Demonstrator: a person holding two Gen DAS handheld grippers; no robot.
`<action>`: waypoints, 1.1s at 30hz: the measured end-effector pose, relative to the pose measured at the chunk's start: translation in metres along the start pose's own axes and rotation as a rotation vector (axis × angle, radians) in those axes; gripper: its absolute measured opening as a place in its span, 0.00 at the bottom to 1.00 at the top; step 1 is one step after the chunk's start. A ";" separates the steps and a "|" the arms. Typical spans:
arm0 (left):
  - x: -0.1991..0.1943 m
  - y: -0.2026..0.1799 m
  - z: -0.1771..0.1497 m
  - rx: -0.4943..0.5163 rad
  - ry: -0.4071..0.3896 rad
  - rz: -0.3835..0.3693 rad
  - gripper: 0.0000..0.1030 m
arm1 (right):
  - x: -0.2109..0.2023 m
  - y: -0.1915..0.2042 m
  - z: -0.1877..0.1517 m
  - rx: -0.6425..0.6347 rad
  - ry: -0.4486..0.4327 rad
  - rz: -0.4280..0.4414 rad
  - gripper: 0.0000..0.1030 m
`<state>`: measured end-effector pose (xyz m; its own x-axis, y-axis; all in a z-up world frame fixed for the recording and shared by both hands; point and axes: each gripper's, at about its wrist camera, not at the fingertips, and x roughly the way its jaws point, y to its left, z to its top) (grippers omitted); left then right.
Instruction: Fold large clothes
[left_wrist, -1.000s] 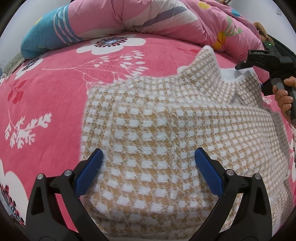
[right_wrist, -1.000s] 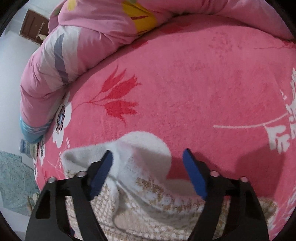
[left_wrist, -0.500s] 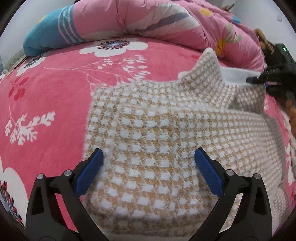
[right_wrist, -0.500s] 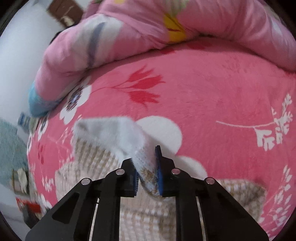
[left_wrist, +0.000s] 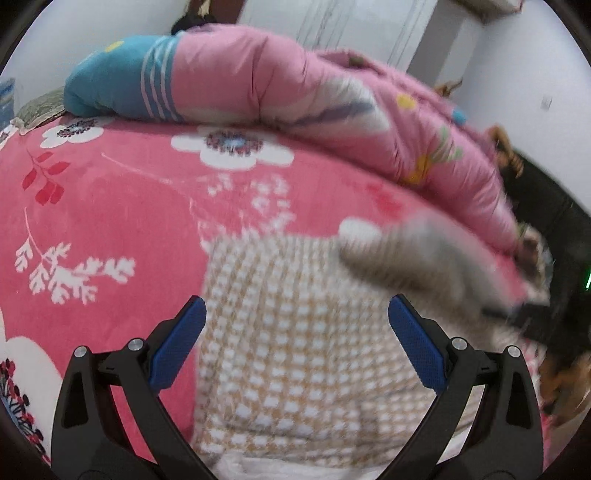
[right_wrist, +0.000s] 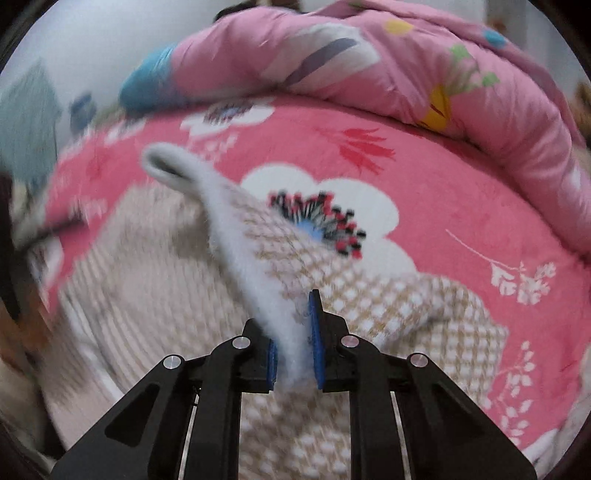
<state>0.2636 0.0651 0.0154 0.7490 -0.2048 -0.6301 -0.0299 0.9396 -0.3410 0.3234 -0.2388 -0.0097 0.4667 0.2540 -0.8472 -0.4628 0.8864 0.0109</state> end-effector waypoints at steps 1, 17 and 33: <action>-0.001 -0.002 0.004 -0.010 -0.009 -0.005 0.93 | 0.003 0.008 -0.008 -0.054 0.007 -0.034 0.15; 0.080 -0.057 -0.005 0.184 0.176 0.123 0.92 | -0.044 -0.033 -0.036 0.232 -0.029 0.270 0.52; 0.082 -0.057 -0.015 0.241 0.184 0.137 0.92 | 0.017 -0.117 -0.021 0.692 0.079 0.280 0.10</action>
<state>0.3169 -0.0091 -0.0273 0.6164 -0.0971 -0.7814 0.0514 0.9952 -0.0830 0.3696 -0.3466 -0.0364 0.3337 0.5006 -0.7988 0.0352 0.8402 0.5412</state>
